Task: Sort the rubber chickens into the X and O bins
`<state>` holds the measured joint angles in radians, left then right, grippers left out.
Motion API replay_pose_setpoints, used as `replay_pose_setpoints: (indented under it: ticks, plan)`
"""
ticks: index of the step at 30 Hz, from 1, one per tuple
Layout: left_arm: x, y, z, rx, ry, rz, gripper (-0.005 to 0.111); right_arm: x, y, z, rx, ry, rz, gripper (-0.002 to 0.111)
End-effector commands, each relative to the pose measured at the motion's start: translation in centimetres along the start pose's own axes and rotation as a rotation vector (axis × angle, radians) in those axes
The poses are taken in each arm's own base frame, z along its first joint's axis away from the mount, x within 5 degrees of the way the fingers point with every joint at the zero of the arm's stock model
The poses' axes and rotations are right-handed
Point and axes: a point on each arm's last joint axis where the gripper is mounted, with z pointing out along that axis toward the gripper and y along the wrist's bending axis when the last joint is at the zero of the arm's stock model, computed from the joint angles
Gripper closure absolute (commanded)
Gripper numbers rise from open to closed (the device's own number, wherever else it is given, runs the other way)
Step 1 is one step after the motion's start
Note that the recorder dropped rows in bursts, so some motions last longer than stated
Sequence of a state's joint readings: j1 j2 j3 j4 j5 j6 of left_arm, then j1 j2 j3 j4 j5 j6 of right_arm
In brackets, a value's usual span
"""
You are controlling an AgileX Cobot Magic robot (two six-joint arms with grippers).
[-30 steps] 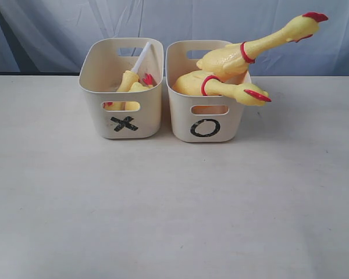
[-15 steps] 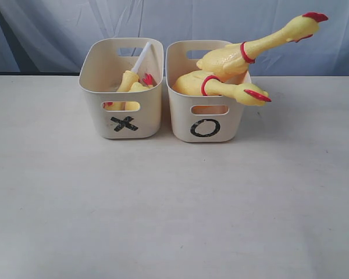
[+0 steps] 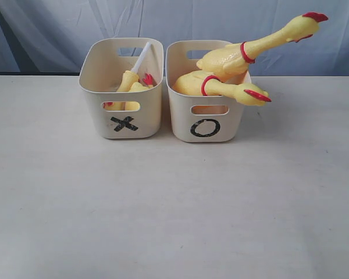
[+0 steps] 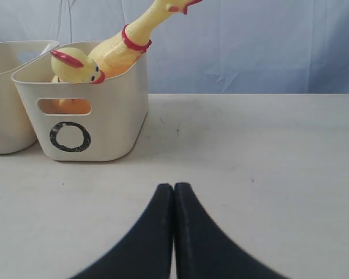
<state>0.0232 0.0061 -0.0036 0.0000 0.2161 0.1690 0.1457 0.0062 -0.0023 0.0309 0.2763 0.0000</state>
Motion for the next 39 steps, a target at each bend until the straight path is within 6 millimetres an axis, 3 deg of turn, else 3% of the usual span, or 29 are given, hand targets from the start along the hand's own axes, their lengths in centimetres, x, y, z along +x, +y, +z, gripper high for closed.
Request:
replay_pose_setpoints:
  ticks: [1, 15, 39]
  plan:
    - [0.09, -0.02, -0.02, -0.001, -0.003, -0.028, 0.106, 0.13, -0.05, -0.03, 0.007, 0.005, -0.012, 0.109]
    - [0.59, -0.28, -0.04, 0.024, 0.055, -0.125, 0.106, 0.37, -0.05, -0.03, 0.007, 0.031, -0.011, 0.109]
    - [0.44, -0.21, -0.03, 0.017, 0.037, -0.111, 0.106, 0.37, -0.03, -0.03, 0.005, 0.031, 0.003, 0.109]
